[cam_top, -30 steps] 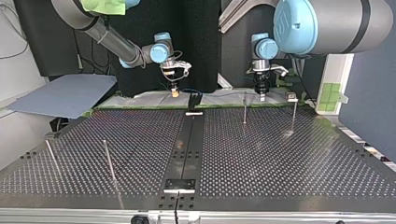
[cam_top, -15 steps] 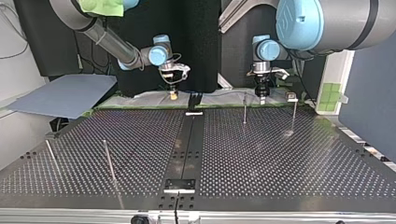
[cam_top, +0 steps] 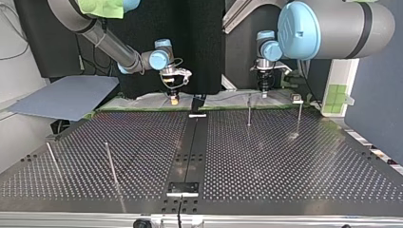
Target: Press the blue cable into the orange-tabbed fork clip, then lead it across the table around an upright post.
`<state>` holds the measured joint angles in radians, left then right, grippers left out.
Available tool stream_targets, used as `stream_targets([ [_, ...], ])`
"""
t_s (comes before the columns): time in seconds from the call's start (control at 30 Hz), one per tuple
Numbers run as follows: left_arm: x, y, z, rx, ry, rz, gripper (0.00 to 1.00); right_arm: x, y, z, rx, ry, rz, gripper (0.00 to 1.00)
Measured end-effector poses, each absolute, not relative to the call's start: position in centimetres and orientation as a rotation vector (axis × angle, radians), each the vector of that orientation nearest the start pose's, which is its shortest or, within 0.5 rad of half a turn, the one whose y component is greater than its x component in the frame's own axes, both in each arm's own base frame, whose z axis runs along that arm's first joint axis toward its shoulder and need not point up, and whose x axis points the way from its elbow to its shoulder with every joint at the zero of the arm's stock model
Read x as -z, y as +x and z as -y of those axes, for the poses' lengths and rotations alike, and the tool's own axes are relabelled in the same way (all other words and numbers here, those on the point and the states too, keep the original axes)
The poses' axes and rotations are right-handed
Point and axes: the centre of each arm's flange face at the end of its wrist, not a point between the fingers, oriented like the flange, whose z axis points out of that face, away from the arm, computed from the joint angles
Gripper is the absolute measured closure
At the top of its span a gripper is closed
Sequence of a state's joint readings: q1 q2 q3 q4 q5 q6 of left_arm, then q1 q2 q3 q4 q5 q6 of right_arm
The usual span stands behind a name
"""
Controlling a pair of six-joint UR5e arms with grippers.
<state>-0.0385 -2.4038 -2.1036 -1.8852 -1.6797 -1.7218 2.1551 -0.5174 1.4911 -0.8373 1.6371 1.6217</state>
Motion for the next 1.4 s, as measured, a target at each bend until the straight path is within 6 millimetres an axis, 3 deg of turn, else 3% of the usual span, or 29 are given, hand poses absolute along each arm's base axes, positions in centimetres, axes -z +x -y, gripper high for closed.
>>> stream_targets([
  [0.33, 3.9, 50.9, 14.4, 0.106, -0.185, -1.650, 1.00, 6.1, 47.4, 50.2, -1.506, 1.680, 1.038, 1.00],
  [0.97, 4.3, 50.8, 13.7, 0.112, -0.232, -1.697, 1.00, 3.9, 45.9, 55.4, -1.469, 1.638, 1.082, 1.00],
  [1.4, 3.1, 54.4, 13.4, 0.132, -0.249, -1.711, 1.00, 3.2, 44.8, 57.3, -1.465, 1.606, 1.096, 1.00],
])
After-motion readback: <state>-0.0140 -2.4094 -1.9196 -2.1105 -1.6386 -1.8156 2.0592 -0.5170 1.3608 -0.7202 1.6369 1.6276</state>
